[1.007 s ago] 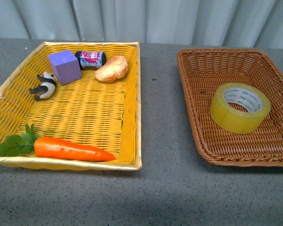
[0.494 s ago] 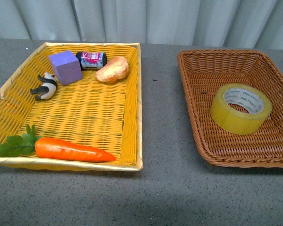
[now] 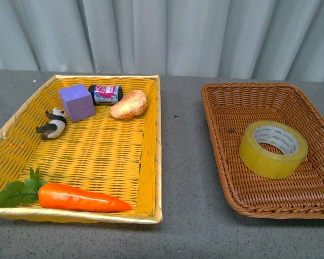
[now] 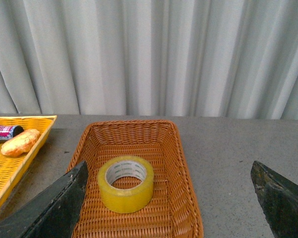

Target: Move tape to another basket

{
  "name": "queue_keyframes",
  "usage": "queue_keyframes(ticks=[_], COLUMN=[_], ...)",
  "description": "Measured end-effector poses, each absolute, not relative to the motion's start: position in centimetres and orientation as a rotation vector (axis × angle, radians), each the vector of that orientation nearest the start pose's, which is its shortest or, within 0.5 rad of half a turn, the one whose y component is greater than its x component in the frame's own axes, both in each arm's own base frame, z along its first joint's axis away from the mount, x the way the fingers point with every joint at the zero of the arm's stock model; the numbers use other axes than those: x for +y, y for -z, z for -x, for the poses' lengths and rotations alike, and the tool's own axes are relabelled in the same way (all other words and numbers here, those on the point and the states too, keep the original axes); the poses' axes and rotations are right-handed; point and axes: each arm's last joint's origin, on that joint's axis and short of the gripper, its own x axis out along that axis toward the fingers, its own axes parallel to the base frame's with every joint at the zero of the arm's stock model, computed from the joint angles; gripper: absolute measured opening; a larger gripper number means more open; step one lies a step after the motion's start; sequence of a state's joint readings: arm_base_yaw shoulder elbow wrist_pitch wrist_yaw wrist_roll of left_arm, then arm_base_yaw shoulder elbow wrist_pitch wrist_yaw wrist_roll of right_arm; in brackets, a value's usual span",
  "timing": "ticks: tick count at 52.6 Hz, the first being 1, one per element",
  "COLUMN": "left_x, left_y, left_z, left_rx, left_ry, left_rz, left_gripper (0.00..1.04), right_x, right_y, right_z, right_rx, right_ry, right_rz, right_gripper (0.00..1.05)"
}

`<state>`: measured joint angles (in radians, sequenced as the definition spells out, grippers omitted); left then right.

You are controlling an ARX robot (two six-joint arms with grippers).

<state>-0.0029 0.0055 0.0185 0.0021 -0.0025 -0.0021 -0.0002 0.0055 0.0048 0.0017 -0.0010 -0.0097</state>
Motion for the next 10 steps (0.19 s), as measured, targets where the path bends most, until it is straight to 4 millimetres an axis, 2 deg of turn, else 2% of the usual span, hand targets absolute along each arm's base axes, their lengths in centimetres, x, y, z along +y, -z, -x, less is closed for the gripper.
queue_keyframes(ticks=[10], left_x=[-0.02], left_y=[-16.96], left_z=[-9.69], left_rx=[-0.015], left_ry=[0.0], left_rz=[0.002], left_gripper=[0.98], right_x=[0.0], right_y=[-16.5], right_z=[-9.77], right_rx=[-0.001], right_ry=[-0.001], right_rz=[0.01], right_gripper=[0.96])
